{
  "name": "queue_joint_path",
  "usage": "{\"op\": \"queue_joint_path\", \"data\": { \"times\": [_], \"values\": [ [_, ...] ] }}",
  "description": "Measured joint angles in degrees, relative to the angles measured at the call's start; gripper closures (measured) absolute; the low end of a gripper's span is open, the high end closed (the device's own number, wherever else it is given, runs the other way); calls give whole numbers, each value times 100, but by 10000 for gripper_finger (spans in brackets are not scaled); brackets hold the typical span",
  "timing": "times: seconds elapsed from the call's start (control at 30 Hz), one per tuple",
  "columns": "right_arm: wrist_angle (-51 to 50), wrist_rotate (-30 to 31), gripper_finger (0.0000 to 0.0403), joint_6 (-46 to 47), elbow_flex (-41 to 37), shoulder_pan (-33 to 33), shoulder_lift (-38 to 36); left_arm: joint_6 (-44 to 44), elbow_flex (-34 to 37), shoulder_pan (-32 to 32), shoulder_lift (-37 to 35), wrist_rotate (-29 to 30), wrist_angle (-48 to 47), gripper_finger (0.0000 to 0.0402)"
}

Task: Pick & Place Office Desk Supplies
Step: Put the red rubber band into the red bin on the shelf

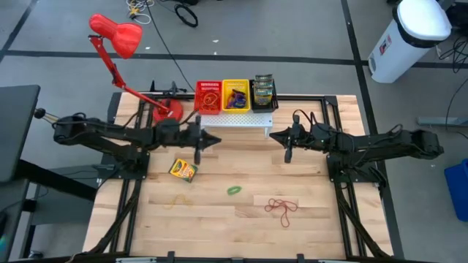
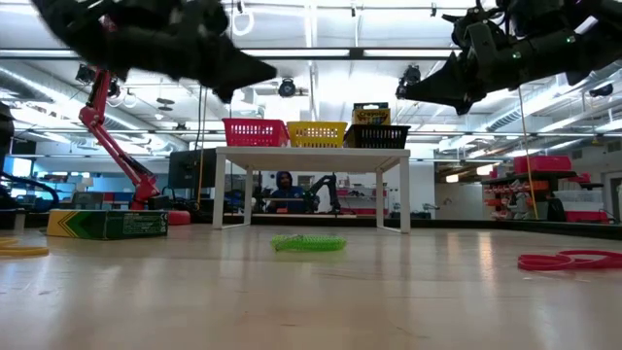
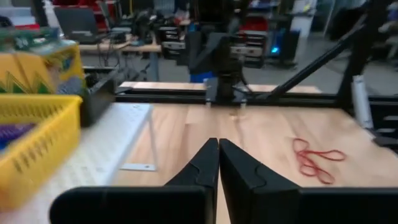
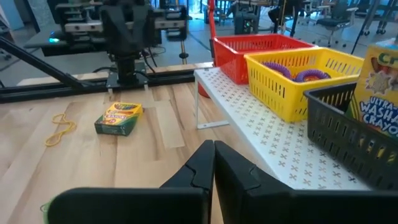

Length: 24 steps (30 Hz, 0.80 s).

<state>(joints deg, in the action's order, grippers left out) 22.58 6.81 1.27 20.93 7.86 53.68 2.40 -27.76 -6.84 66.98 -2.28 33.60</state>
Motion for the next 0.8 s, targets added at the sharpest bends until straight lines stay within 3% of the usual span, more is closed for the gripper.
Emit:
{"op": "queue_joint_path", "data": {
  "times": [0.13,0.23,0.33,0.47,0.8],
  "values": [
    [10,-2,382,87,0,-18,129,-138,888,193,26,0,1422,386],
    [-155,35,382,158,48,-256,290,-130,1444,304,106,342,2463,386],
    [-949,519,391,239,372,-819,416,-179,1805,339,144,719,3060,386],
    [-2531,1403,397,824,962,-1682,604,-250,1990,340,151,933,3199,384],
    [-5089,1398,374,3266,1821,-2993,1573,-222,1997,340,150,933,3137,383]
  ]
}}
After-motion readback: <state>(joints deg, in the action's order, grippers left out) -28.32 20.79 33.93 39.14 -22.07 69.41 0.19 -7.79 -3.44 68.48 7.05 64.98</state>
